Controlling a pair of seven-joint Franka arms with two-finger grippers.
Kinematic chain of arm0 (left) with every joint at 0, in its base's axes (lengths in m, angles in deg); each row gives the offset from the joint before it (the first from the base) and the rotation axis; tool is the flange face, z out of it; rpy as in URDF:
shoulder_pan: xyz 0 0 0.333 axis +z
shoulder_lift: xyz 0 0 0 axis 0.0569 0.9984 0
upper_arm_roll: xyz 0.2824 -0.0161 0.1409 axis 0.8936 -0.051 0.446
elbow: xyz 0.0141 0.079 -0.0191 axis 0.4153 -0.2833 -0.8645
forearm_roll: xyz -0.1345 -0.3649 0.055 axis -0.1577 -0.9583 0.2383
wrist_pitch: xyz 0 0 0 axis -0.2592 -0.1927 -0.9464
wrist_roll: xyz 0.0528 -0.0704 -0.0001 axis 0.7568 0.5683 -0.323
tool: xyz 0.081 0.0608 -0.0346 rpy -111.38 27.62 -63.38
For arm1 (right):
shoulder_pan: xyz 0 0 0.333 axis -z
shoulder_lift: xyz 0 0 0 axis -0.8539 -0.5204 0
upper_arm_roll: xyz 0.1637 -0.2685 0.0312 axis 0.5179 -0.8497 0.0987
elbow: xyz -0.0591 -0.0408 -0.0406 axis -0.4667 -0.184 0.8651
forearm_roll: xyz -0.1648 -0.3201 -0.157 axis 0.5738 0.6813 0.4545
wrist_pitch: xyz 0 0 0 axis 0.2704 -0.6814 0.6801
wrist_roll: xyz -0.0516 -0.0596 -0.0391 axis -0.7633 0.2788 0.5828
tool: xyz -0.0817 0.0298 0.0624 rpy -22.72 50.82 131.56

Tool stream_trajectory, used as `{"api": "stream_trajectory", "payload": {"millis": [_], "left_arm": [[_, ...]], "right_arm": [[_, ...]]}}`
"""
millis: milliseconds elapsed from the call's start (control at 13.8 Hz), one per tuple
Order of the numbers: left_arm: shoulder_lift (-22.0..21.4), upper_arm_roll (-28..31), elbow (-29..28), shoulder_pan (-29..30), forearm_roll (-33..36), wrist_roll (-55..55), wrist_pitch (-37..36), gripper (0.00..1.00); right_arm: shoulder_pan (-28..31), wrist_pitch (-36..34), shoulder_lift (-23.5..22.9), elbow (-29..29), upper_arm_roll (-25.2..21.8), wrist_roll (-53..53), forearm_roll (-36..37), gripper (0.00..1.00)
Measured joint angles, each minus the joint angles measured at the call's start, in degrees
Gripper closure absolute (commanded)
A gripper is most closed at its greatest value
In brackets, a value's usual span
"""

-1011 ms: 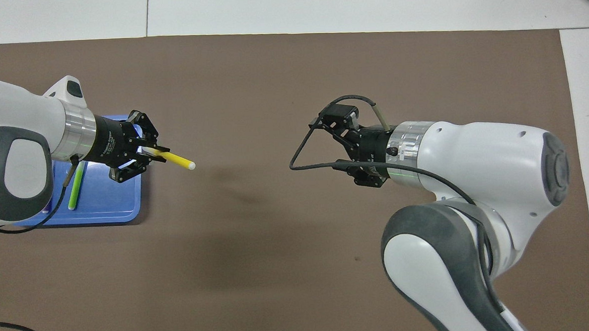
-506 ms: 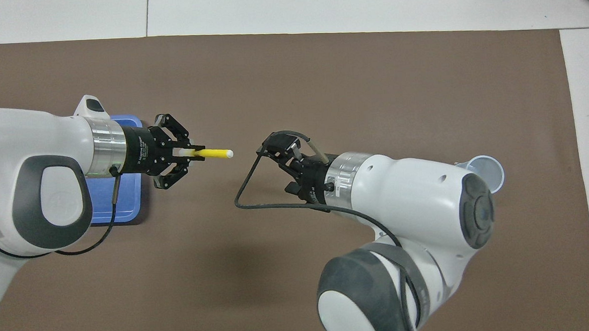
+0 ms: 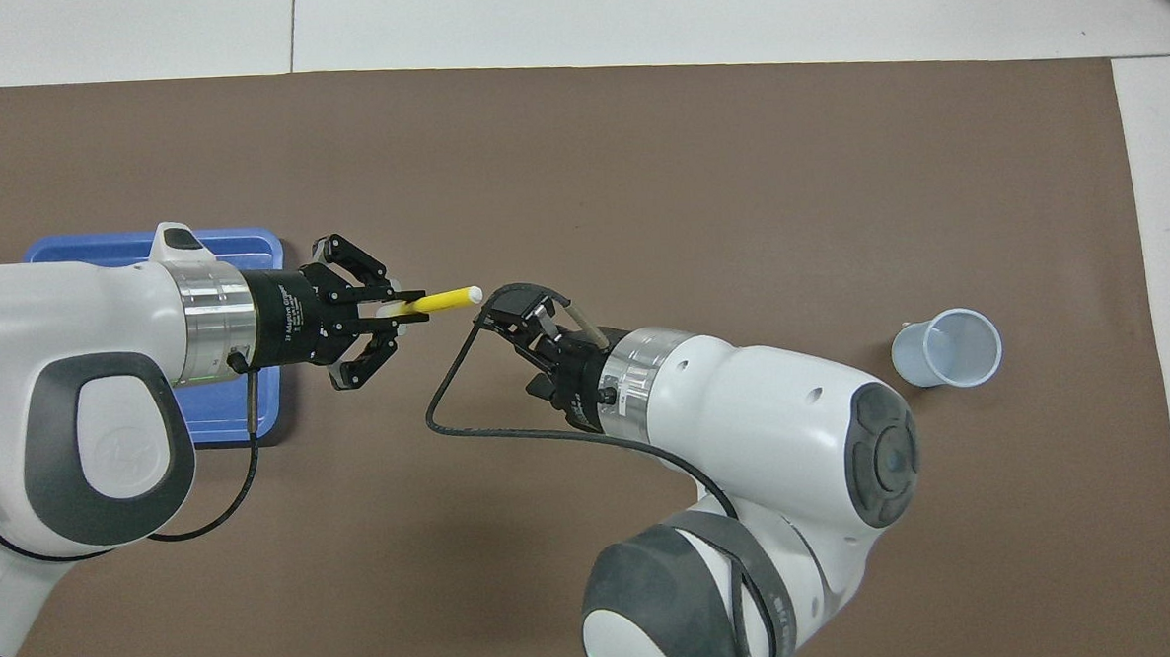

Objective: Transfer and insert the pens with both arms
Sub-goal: 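Close the right gripper on the yellow pen's free end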

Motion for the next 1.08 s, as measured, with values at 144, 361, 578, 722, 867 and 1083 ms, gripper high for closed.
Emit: {"api": "stream_trajectory", "payload": {"millis": [144, 361, 578, 722, 867, 1083], "left_arm": [[0.0, 0.0, -0.2, 0.0, -0.3, -0.8, 0.4, 1.0], [0.0, -0.3, -1.0, -0.8, -0.3, -0.8, 0.5, 1.0], [-0.2, -0.4, -1.6, -2.1, -0.4, -0.8, 0.9, 1.0], [-0.3, -0.4, -1.6, -2.3, -0.4, -0.9, 1.1, 1.0], [-0.5, -0.4, -1.6, -2.3, -0.4, -0.9, 1.1, 1.0], [-0.7, -0.4, -1.7, -2.3, -0.4, -0.9, 1.1, 1.0]], "right_arm": [[-0.3, 1.7, -0.7, 0.1, 0.2, 0.0, 0.0, 0.11], [-0.9, 4.3, -1.2, 0.6, 0.3, 0.2, 0.0, 0.11], [-0.9, 5.1, -1.6, 1.4, 0.3, 0.7, 0.0, 0.16], [-0.9, 5.3, -2.4, 1.8, 0.3, 0.7, 0.0, 0.23], [-0.9, 5.3, -3.1, 2.1, 0.2, 0.7, 0.0, 0.26], [-0.9, 5.3, -3.4, 2.4, 0.2, 0.7, 0.0, 0.45]]}}
